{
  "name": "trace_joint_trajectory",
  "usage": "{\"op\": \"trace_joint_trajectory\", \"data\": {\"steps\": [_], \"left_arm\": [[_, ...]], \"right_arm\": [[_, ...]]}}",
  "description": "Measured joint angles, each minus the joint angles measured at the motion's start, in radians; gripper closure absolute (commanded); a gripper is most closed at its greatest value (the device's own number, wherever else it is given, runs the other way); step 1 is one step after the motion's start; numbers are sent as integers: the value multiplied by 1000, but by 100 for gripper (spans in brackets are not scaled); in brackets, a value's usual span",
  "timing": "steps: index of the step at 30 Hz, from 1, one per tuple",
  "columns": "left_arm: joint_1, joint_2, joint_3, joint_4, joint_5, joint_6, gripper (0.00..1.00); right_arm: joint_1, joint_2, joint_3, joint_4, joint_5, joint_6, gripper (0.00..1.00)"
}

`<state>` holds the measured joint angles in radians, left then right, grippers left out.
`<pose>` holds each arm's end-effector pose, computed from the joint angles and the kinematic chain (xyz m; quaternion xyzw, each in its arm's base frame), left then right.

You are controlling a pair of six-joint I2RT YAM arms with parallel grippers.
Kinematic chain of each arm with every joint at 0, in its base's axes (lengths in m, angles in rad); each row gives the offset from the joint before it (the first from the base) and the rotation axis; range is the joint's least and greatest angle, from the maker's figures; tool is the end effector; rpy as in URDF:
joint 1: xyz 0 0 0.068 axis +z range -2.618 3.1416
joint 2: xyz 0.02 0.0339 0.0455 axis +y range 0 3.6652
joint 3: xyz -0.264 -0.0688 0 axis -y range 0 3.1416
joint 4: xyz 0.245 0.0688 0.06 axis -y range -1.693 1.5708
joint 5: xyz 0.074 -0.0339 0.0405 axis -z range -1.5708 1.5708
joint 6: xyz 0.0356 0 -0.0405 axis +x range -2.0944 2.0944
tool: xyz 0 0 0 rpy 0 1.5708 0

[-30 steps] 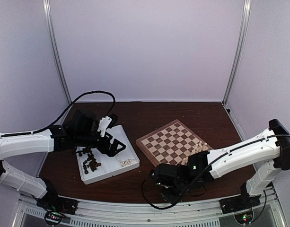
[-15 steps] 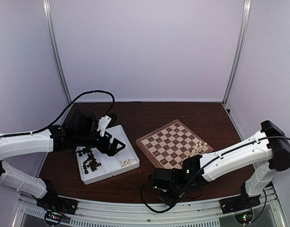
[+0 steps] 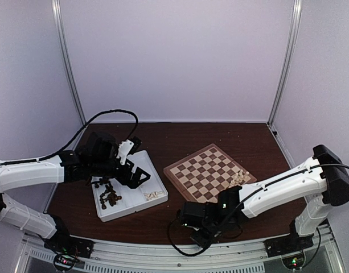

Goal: Set up the chess pieces on the board
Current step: Pick up the chess piece at the center of the board.

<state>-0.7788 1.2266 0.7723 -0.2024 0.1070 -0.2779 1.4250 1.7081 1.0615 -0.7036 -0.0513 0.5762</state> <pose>0.1853 -0.1882 0.2416 0.2449 0.8623 -0.2636 0.3564 0.0435 0.3088 0.1684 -0.4117 0.9043 0.1064 0.0379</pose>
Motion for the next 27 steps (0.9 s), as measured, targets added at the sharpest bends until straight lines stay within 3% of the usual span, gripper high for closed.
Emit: {"op": "trace_joint_trajectory", "data": {"steps": [17,27], "left_arm": [[0,0,0,-1,0,0,3],[0,-14,0,-10,-14,1,2]], "right_arm": [[-13,-10,30,-25,8,-21,86],[-122,-78,116,-30,32,-107,88]]}}
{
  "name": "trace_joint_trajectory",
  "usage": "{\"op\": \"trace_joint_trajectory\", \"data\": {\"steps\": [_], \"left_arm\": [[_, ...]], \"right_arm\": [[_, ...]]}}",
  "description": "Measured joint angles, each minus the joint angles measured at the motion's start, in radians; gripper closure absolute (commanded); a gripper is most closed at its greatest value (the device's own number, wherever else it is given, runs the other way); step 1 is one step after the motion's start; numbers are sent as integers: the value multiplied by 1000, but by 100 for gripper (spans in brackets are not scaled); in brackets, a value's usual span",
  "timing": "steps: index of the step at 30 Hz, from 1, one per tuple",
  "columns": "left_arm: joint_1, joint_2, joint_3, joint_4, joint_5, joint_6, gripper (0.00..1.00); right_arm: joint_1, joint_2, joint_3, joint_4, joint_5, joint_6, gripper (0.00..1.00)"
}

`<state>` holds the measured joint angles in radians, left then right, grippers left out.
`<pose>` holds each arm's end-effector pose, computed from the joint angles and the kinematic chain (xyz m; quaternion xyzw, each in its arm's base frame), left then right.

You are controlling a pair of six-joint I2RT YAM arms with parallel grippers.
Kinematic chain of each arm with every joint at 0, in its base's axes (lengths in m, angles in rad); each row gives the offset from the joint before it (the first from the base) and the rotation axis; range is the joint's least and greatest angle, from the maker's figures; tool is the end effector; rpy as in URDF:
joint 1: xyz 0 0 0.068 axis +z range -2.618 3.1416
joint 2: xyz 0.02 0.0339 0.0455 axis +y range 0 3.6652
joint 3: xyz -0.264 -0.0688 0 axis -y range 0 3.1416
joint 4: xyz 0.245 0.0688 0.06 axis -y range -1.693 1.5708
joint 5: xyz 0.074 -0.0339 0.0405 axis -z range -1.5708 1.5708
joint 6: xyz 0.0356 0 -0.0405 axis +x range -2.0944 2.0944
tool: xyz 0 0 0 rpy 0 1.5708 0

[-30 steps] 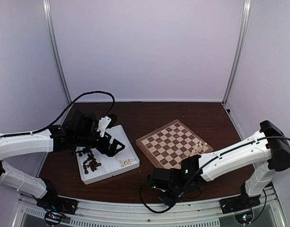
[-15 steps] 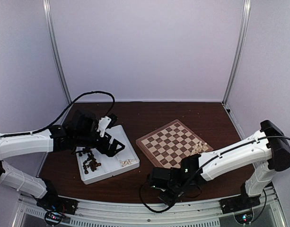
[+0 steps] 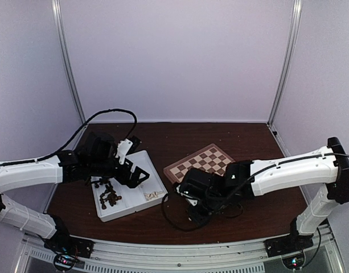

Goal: Set up the chess pieces on the board
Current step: Pick up the chess piece at the center of the board, then place the chess piece on the chessboard.

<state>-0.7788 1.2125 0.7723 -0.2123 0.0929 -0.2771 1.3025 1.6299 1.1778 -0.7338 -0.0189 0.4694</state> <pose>0.1839 -0.1861 0.2442 0.2422 0.8623 -0.2590 0.3615 0.0851 0.3119 0.2224 -0.3988 0.8968 0.1540 0.1138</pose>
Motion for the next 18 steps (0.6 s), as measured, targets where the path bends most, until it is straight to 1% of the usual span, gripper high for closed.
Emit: {"op": "trace_joint_trajectory", "data": {"steps": [3,10,18], "left_arm": [[0,-5,0,0,-4,1,2],[0,-7,1,-13,-11,8,2],[0,-12,2,-29,-26,18,2]], "right_arm": [[-48,0,41,5,1,-39,90],[-190,10,153,0,4,-88,91],[-360,10,171,-84,49,-111,90]]}}
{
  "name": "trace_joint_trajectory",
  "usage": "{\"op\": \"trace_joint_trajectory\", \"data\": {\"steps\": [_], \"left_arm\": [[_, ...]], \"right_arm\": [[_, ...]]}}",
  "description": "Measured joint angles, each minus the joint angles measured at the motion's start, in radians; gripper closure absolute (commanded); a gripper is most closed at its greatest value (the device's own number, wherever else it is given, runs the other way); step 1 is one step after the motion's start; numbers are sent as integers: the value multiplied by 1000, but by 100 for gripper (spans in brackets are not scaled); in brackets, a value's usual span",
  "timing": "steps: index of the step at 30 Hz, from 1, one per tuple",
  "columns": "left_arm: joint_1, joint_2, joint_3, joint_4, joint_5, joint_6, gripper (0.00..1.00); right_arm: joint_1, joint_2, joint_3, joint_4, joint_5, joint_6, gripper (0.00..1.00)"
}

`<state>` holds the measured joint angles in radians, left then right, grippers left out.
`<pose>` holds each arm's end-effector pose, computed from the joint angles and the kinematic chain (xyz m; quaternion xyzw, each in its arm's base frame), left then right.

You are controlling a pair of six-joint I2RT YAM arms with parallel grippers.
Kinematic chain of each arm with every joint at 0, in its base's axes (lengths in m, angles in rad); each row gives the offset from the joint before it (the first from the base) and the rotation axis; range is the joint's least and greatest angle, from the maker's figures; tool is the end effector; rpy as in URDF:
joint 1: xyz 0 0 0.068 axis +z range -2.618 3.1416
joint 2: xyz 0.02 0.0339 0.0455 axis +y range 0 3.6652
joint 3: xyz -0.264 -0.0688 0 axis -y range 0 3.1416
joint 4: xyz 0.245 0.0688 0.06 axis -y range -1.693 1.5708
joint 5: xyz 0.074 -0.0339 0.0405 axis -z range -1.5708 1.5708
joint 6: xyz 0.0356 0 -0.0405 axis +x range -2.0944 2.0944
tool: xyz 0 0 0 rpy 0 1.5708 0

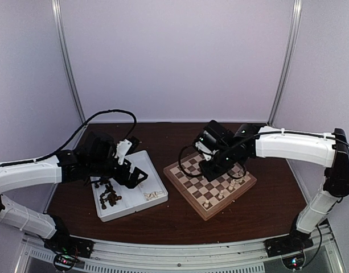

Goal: Set up the chess pieces on the board
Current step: Place the chess piece on the chessboard.

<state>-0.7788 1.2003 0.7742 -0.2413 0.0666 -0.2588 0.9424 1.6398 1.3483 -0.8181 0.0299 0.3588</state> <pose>0.1822 -0.1831 0.2452 0.2452 0.8653 -0.2423 0.3640 0.2001 0.2735 0.2658 -0.2768 0.9333 0.1268 0.1907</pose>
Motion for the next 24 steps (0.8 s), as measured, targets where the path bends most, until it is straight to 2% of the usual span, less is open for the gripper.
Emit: {"op": "trace_joint_trajectory", "data": {"steps": [8,24], "left_arm": [[0,0,0,0,0,0,2],[0,1,13,-17,-1,6,2]], "right_arm": [[-145,-10,-44,-55,19,-39,91],[-251,-9,-101,-75,27,-109,90]]}}
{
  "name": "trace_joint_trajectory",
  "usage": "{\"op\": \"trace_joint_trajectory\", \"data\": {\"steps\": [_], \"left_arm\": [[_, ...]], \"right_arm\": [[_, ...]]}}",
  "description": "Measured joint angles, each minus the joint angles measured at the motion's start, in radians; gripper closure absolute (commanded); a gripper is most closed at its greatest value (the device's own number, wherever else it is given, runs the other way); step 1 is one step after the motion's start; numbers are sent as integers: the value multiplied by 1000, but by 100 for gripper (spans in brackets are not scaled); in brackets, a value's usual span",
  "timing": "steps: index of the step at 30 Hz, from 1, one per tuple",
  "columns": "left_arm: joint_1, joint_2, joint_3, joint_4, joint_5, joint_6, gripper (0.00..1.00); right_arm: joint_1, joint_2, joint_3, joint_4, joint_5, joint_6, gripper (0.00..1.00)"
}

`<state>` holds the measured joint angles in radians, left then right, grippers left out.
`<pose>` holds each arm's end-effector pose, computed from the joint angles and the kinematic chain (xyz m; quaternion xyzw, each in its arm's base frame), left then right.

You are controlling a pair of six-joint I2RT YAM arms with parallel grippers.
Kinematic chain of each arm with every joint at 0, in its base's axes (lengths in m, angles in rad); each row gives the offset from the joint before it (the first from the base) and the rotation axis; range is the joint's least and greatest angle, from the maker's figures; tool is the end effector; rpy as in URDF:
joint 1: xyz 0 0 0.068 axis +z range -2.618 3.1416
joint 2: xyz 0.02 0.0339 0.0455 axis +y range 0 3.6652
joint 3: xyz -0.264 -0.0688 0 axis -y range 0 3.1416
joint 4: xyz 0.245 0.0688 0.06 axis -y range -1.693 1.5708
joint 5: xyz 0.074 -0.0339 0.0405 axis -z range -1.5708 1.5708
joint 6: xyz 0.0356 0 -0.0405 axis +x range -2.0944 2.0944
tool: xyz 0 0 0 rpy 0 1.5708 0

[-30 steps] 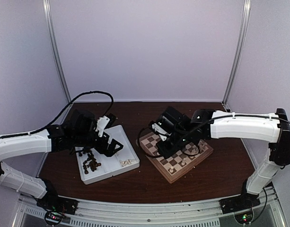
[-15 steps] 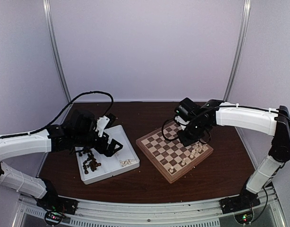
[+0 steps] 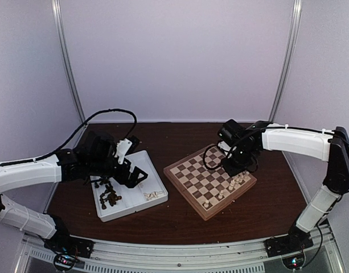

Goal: Set up the chess pieces on the board
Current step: Place the chess piece on the chessboard.

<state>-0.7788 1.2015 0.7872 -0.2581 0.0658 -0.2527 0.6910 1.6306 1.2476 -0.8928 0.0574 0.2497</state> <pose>0.1826 -0.1835 0.2478 0.2479 0.8656 -0.2398 0.3629 0.2458 0.2006 0.2363 -0.2123 0.9657 0.0413 0.1438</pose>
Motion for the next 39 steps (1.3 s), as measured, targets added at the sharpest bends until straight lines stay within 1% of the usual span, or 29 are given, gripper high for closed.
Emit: {"op": "trace_joint_trajectory", "data": {"steps": [8,29,33,37,39], "left_arm": [[0,0,6,-5,-11,2,2],[0,5,6,-6,-23,8,2],[0,6,6,-6,-24,8,2],[0,7,6,-6,-25,8,2],[0,8,6,-6,-25,8,2]], "right_arm": [[-32,9,-13,16,-1,-20,91],[-73,98,-50,80,-28,-44,90],[-76,103,-50,87,-32,-45,89],[-77,104,-50,90,-34,-46,82],[-78,104,-55,96,-35,-51,80]]}}
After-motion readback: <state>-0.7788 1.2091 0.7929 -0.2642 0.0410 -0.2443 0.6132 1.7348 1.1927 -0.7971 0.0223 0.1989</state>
